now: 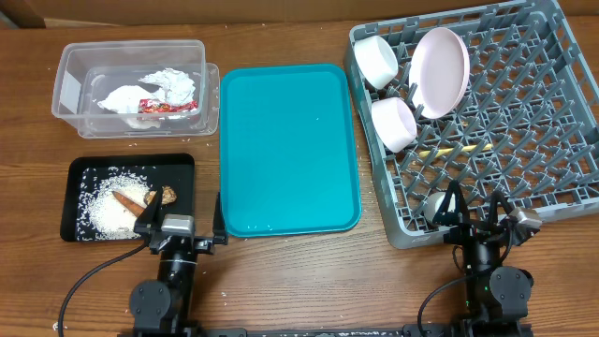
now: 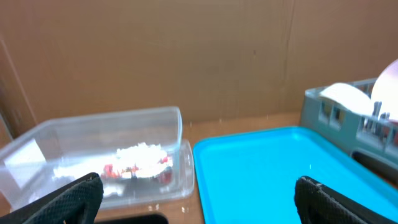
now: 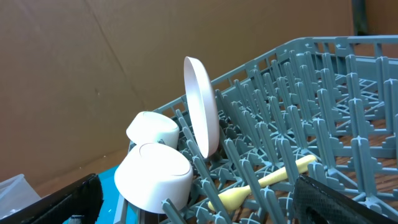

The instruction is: Sort waste into correct bins and load items into the dishwasher

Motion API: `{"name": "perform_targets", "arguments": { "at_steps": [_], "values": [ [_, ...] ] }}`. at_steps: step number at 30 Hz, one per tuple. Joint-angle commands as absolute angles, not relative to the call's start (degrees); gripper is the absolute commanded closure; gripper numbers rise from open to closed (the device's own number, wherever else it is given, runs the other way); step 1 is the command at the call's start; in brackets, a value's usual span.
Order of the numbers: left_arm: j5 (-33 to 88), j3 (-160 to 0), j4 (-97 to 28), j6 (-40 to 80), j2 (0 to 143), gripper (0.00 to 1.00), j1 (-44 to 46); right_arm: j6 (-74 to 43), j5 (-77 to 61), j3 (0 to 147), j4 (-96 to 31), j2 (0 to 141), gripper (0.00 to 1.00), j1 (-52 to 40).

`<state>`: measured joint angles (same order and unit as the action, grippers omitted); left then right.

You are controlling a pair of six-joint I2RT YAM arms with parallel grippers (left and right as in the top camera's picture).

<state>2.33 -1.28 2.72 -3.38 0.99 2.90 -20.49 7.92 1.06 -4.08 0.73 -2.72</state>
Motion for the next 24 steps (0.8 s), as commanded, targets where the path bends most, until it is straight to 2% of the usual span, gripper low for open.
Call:
{"name": "perform_targets", "arguments": {
  "at_steps": [1,5,24],
  "values": [
    [2.39,-0.27,1.43,-3.68,0.19,0.0,3.03,-19.9,8.03,0.45,-3.75,0.16,0.0,-2.98],
    [3.29,-0.25,-4.4,-3.64,0.19,0.0,3.03,-19.9,8.03,0.45,-3.75,0.16,0.0,-2.98],
    [3.01,-0.27,-4.21,-3.42,0.25,0.0,3.03,-19.9,8.03,0.45,-3.75,0.16,0.0,-2.98]
  ]
}}
